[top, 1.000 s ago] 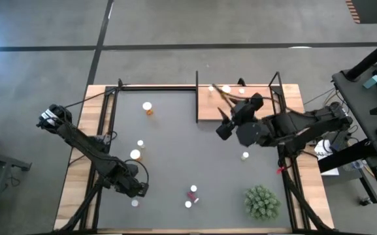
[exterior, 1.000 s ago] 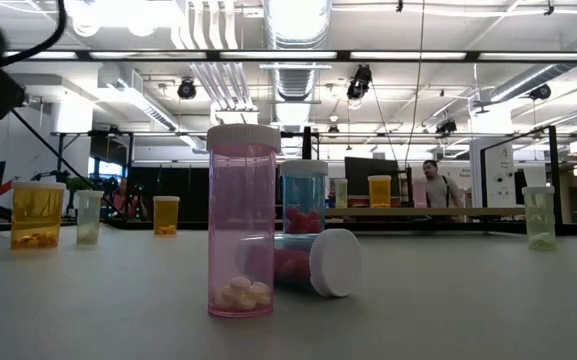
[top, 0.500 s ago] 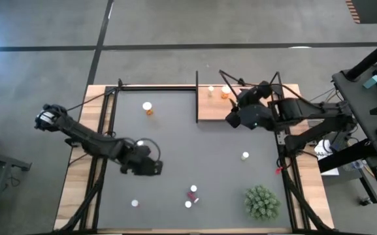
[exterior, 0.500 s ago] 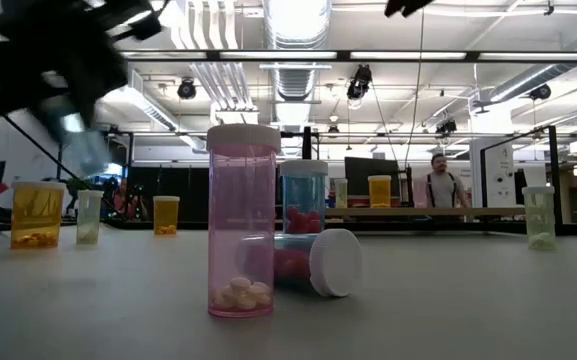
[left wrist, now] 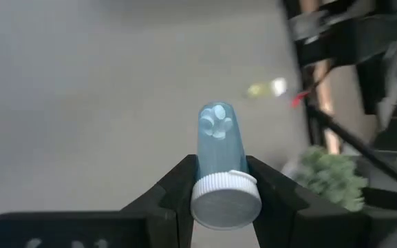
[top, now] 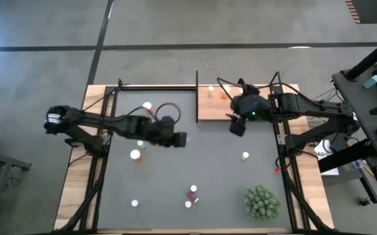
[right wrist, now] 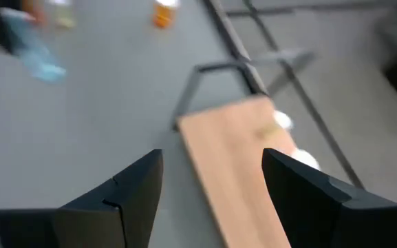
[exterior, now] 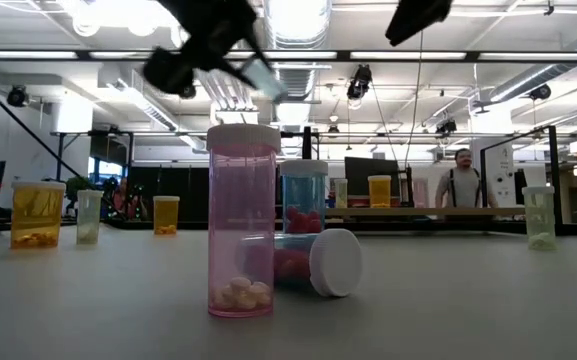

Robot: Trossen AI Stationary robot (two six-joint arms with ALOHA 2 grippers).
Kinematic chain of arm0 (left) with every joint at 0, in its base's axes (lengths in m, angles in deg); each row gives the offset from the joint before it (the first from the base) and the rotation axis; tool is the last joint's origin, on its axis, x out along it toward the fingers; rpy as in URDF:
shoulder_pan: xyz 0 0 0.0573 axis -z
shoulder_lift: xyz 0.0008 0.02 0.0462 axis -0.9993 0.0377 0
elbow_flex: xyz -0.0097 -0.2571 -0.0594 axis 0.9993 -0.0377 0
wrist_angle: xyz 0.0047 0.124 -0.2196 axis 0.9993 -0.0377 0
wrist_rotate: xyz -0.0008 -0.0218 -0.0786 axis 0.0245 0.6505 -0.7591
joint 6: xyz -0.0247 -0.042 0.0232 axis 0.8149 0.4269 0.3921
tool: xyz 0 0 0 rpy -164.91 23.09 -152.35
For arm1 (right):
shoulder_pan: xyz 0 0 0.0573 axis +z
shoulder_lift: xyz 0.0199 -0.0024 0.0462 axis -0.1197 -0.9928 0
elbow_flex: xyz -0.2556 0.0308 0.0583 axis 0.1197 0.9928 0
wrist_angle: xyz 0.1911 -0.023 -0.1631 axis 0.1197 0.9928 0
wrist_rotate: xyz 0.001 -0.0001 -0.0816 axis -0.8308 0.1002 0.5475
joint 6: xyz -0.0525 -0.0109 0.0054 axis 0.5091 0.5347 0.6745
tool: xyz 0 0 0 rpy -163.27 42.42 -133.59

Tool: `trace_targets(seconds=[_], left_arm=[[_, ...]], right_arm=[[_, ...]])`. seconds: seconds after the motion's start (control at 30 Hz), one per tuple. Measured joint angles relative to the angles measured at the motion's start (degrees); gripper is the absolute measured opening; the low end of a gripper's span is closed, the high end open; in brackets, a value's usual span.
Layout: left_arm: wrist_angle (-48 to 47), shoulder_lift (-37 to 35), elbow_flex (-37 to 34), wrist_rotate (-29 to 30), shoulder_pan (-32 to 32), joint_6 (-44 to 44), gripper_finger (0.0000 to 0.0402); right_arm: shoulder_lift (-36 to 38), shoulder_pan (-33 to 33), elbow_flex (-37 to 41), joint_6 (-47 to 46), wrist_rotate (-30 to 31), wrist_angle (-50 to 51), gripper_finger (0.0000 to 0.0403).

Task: Pick and place medicine bottles onto shelf by color
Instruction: Put the bottom left blue medicine bottle on the shelf

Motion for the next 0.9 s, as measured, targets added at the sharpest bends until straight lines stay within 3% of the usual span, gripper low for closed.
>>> trace_targets(seconds=[0.27, 0.43, 0.7, 0.9], left_arm=[[3.2, 9.52, 11.64, 0.1, -4.06, -13.21, 0.0091], [3.49, 12.55, 17.46, 0.68, -5.91, -18.01, 0.0091], [3.7, 12.07, 21.87, 1.67, -7.16, -24.35, 0.0091], [2.83, 10.86, 21.52, 1.79, -7.23, -24.51, 0.0091]], right_arm=[[3.22, -0.88, 4.56, 16.77, -11.91, -10.96, 0.0237], [2.74, -1.66, 4.58, 18.89, -17.09, -11.08, 0.0237], [-0.37, -1.6, 4.62, 12.04, -17.49, -11.3, 0.0237], [-2.27, -1.59, 4.62, 12.02, -13.36, -14.23, 0.0237]])
